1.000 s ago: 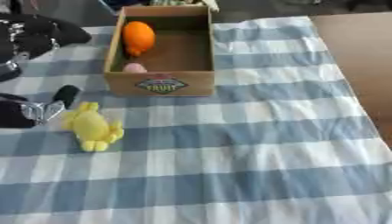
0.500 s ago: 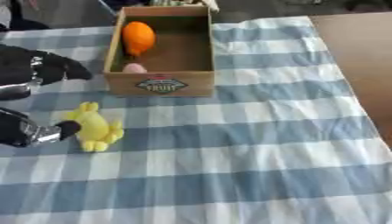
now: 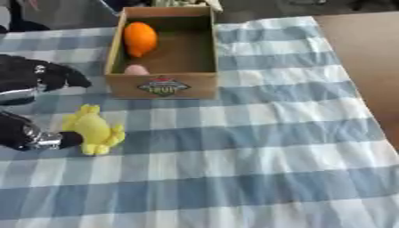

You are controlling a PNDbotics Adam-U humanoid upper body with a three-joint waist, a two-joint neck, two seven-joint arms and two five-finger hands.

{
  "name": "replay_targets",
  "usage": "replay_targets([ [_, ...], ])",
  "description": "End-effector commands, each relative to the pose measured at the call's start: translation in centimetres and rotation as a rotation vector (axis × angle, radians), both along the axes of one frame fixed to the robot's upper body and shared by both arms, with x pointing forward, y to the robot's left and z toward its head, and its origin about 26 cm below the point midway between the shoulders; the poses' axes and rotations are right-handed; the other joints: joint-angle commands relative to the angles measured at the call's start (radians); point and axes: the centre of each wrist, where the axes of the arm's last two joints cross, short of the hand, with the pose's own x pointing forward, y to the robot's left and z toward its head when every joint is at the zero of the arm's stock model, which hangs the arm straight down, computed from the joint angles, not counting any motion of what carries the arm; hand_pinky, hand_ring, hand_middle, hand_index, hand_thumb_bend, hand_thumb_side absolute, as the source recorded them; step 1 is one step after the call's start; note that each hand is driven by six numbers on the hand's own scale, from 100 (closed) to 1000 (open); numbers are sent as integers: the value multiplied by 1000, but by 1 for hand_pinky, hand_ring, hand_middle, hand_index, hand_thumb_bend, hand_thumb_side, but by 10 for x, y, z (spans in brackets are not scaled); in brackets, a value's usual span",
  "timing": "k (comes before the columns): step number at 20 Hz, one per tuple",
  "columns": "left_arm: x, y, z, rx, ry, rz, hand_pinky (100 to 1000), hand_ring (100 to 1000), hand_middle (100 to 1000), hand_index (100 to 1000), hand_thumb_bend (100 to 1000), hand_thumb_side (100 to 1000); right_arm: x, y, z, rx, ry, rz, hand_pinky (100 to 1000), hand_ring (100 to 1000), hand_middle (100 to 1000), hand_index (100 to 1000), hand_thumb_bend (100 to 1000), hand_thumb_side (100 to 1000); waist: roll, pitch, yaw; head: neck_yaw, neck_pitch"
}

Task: Pick up objects on the table and place them in the box.

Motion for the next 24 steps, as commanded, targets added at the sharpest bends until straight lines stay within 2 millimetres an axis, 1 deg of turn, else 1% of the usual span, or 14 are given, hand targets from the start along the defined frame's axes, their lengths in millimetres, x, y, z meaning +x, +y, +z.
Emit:
replay_targets([
  [1,2,2,6,80,13,6,795,932,923,1000,553,1000,-7,-3,8,-10,-32,-7,886,812,703,858,100,564,1,-17,-3,5,-12],
  [9,19,2,-12,100,74,54,801,932,936,1000,569,1000,-7,-2,8,-14,-25,-3,890,808,694,856,100,565,2,-12,-11,7,-18],
  [14,31,6,-25,109,115,86,796,931,937,1000,518,1000,-7,-1,9,-15,-23,-3,891,806,690,854,100,564,1,-7,-16,7,-24],
  [24,43,11,-47,125,182,114,785,922,928,1000,512,1000,-8,-1,9,-11,-14,-7,896,803,685,854,100,563,-1,1,-16,10,-30],
])
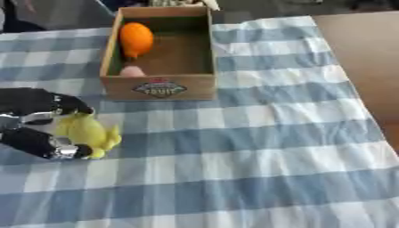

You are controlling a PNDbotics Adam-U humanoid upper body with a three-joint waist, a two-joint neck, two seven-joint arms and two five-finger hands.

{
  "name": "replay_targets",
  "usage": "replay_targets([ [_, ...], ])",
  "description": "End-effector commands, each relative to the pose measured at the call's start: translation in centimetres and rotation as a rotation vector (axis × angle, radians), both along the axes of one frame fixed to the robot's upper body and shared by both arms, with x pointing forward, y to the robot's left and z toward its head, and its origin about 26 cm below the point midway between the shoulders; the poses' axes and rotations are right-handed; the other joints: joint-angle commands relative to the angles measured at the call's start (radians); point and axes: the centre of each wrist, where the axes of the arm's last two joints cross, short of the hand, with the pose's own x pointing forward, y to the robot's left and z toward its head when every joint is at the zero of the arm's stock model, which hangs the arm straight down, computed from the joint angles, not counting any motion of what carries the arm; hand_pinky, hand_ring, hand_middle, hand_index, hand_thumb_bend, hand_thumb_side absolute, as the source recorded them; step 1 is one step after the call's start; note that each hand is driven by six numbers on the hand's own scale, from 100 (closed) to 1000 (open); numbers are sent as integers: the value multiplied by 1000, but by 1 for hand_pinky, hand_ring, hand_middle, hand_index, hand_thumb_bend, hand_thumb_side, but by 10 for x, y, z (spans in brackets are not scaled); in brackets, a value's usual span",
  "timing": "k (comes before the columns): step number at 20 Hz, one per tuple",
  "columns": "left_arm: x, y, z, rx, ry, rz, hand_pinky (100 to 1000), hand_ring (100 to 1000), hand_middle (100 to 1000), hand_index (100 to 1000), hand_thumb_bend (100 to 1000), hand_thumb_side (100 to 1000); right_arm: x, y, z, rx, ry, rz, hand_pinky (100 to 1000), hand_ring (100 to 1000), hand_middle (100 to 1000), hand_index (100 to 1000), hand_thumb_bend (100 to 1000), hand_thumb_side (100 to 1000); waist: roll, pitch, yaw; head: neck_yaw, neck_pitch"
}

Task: Pick up objects on the table and place them in the box.

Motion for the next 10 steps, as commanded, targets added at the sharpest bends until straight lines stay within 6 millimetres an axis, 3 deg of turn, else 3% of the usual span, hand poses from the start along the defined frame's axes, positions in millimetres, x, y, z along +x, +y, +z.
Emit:
replay_targets([
  [1,1,4,4,70,21,-26,785,922,928,1000,510,1000,-7,-2,9,-2,-34,-6,897,803,684,854,100,563,-2,-18,0,5,-10],
  [10,6,8,-9,91,62,-34,783,917,919,1000,540,1000,-5,0,9,6,-24,-6,901,805,674,854,100,561,-3,-17,0,5,-14],
])
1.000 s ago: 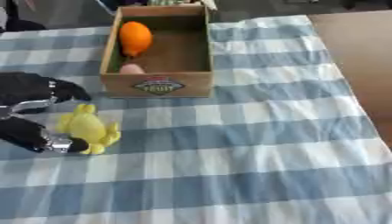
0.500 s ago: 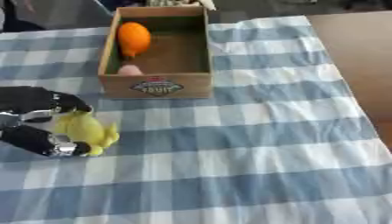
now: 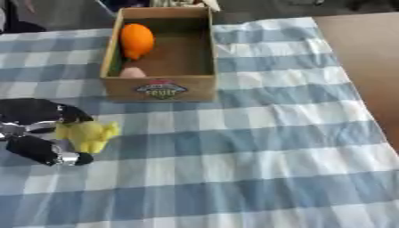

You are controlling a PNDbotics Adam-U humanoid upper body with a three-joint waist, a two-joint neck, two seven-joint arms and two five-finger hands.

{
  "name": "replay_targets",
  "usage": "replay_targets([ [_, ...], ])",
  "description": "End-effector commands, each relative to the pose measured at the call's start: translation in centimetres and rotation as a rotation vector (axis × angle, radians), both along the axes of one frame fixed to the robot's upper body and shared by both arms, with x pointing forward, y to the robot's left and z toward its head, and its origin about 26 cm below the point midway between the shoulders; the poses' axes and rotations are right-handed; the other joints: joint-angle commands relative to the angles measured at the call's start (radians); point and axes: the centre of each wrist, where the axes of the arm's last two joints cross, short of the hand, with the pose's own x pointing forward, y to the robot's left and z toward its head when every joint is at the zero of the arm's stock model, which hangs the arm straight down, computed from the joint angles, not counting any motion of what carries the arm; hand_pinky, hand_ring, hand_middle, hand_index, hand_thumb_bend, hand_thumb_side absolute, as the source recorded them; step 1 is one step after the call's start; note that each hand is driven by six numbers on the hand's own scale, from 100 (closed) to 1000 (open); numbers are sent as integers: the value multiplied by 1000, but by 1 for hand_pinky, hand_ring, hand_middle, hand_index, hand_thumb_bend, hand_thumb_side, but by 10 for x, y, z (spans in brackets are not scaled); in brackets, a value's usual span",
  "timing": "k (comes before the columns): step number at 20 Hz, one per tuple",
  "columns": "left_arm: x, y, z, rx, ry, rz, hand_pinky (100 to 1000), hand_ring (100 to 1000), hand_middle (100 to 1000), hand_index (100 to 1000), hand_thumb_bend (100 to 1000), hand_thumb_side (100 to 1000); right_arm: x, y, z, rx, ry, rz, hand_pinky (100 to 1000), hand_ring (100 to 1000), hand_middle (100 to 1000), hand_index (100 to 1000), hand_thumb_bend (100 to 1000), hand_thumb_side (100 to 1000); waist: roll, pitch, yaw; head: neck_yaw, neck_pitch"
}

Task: Pick up objects on the table and place them in the box.

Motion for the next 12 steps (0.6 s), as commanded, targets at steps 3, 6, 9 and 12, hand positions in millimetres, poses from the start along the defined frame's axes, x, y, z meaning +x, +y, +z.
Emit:
replay_targets([
  [3,2,3,2,83,38,-34,773,909,905,1000,462,1000,-5,0,9,-1,-31,-3,902,804,672,854,100,563,-4,-18,0,2,-14],
  [6,1,2,4,80,18,-17,750,889,873,1000,355,1000,-4,0,8,-3,-27,-7,904,804,670,854,100,565,-4,-17,-1,1,-16],
  [9,1,1,5,61,-20,4,725,873,849,1000,299,1000,-3,-1,7,-5,-24,-11,904,803,669,854,100,565,-3,-17,-1,1,-17],
  [12,2,1,3,39,-67,24,696,851,816,976,223,1000,-3,-2,7,-3,-22,-15,905,803,668,854,100,566,-3,-16,-2,0,-19],
])
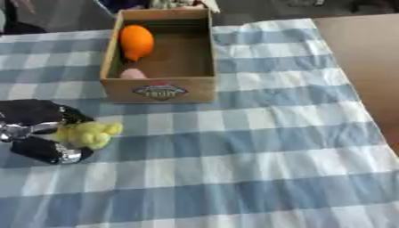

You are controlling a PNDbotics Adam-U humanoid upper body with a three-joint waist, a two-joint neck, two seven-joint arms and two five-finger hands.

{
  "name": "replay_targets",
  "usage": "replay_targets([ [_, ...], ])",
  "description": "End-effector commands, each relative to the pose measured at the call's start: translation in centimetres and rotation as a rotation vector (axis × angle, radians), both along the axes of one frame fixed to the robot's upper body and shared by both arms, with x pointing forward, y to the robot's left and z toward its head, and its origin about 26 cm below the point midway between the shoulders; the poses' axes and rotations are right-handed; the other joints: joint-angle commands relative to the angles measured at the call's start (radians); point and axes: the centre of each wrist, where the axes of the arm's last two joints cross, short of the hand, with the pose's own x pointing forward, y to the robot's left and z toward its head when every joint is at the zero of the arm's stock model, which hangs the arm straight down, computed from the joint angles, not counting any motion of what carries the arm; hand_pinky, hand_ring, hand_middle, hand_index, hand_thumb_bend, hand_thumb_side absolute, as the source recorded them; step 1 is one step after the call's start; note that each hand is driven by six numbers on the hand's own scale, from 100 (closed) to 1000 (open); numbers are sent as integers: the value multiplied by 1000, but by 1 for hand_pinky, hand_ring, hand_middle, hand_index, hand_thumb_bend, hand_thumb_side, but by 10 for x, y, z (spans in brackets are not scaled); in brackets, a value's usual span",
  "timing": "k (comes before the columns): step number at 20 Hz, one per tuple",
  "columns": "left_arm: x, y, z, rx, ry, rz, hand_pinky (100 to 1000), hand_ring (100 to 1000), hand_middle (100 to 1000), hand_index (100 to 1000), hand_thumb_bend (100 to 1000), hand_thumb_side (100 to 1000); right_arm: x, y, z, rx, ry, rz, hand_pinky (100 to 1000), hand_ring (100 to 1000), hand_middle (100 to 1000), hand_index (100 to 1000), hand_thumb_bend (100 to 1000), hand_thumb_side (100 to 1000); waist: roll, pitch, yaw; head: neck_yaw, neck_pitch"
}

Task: Pick up objects on the table and place them in the box.

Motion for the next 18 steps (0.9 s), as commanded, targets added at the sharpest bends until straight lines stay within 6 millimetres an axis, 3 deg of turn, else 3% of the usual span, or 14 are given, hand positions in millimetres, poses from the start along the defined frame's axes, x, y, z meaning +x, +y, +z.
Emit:
replay_targets([
  [1,1,6,2,9,-46,27,684,840,798,954,186,1000,-3,-3,6,-3,-25,-13,905,803,668,854,100,566,-3,-15,0,0,-11],
  [3,2,7,-1,-14,-72,42,665,823,773,926,141,975,-3,-4,6,-4,-24,-15,906,803,667,854,100,565,-3,-14,-1,0,-12],
  [6,4,8,-5,-55,-110,64,619,791,737,887,100,859,-3,-5,6,0,-23,-19,907,803,667,854,100,565,-4,-12,-2,0,-13],
  [7,5,8,-6,-68,-123,67,581,765,707,858,100,723,-3,-5,6,2,-23,-20,907,803,667,854,100,565,-4,-12,-2,0,-12],
  [8,5,8,-6,-83,-139,70,571,757,696,849,100,675,-3,-5,6,3,-23,-20,907,803,666,854,100,565,-4,-12,-2,0,-12],
  [9,5,8,-6,-98,-155,72,544,734,667,818,100,540,-3,-5,6,3,-22,-20,907,803,666,854,100,565,-4,-12,-2,0,-12],
  [13,4,6,-4,-190,-232,59,456,647,582,733,100,255,-3,-5,6,1,-18,-21,908,803,665,855,100,566,-4,-14,-1,-1,-13],
  [18,1,1,2,-327,-353,29,363,550,494,653,100,244,-2,-6,5,-1,-13,-23,909,804,664,855,100,567,-3,-16,-2,-2,-15],
])
